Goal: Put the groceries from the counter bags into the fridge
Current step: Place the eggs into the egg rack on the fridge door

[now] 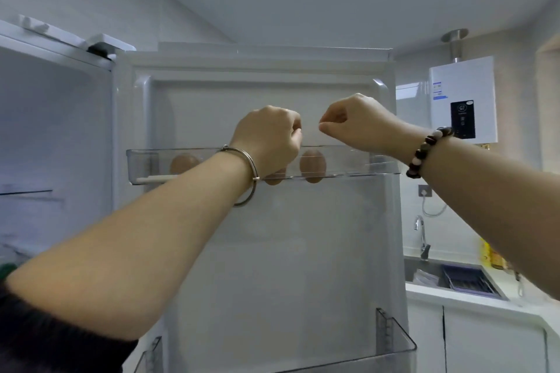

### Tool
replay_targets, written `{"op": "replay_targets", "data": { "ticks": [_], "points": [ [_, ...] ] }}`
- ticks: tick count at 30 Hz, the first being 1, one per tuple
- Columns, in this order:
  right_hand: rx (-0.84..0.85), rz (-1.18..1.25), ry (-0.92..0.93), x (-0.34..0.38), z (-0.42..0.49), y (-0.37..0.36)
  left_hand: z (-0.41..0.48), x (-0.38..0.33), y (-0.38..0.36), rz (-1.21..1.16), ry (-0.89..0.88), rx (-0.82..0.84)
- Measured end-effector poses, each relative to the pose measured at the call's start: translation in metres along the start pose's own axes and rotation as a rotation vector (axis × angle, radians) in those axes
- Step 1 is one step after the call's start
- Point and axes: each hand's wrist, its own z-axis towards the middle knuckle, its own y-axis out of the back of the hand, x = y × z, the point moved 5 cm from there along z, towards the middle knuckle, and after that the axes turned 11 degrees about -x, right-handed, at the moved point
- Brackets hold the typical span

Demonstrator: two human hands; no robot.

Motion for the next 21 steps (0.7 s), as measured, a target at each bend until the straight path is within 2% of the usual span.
{"op": "replay_targets", "data": {
  "ticks": [3, 8, 14, 21],
  "points": [
    [-0.101, -0.082, 0.001, -0.009, -0.015, 0.026, -0.002, -0.029, -0.009, -0.026, -0.097, -0.013],
    [-0.156, -0.333, -0.043, -0.048, -0.064, 0.079, -0.003, -0.108, -0.029, -0.162, -0.263, 0.013],
    [-0.053, -0.674, -0.258, -0.121, -0.156, 0.170, -0.030, -0.239, -0.066, -0.397, -0.480, 0.190],
    [0.044, -0.937, -0.551, -0.186, -0.301, 0.288, -0.100, -0.423, -0.106, -0.687, -0.666, 0.403]
  ]
}}
